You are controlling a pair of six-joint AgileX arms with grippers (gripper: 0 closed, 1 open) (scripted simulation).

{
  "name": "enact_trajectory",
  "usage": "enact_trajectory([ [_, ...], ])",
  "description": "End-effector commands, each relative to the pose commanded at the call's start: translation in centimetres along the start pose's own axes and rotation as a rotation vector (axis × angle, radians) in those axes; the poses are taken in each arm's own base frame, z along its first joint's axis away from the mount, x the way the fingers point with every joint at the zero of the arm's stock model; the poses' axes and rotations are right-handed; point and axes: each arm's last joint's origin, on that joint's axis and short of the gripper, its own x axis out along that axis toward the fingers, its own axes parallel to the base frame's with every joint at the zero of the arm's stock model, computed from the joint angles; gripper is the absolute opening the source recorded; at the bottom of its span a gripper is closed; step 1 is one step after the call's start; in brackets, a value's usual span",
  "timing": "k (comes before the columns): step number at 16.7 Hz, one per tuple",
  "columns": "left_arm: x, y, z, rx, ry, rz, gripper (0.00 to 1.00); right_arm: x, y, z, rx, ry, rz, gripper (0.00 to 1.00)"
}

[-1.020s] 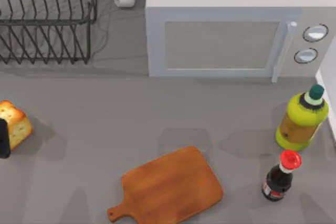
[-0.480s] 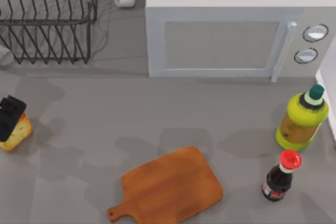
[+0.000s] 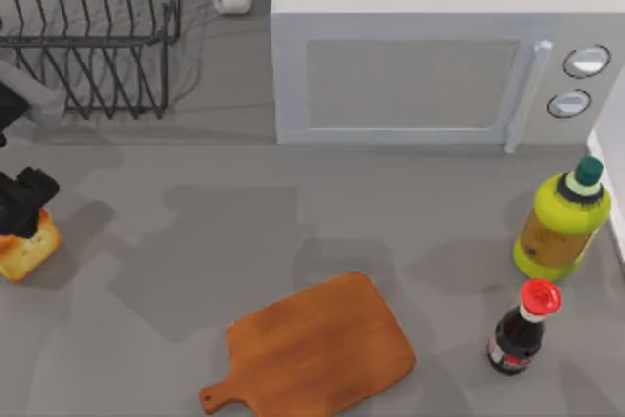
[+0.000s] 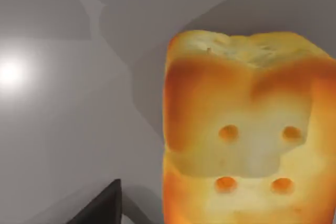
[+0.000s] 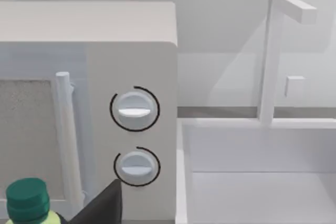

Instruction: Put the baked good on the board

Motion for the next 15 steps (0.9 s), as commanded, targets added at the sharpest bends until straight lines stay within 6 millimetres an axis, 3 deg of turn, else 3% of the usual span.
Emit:
enact_trajectory([
  [8, 0.5, 0.4, 0.6, 0.020, 0.021, -0.017, 1.00, 0.0, 0.0, 0.0, 0.000, 0.000, 0.000, 1.00],
  [15, 6.5, 0.5, 0.5, 0.017, 0.016, -0.013, 1.00, 0.0, 0.0, 0.0, 0.000, 0.000, 0.000, 1.00],
])
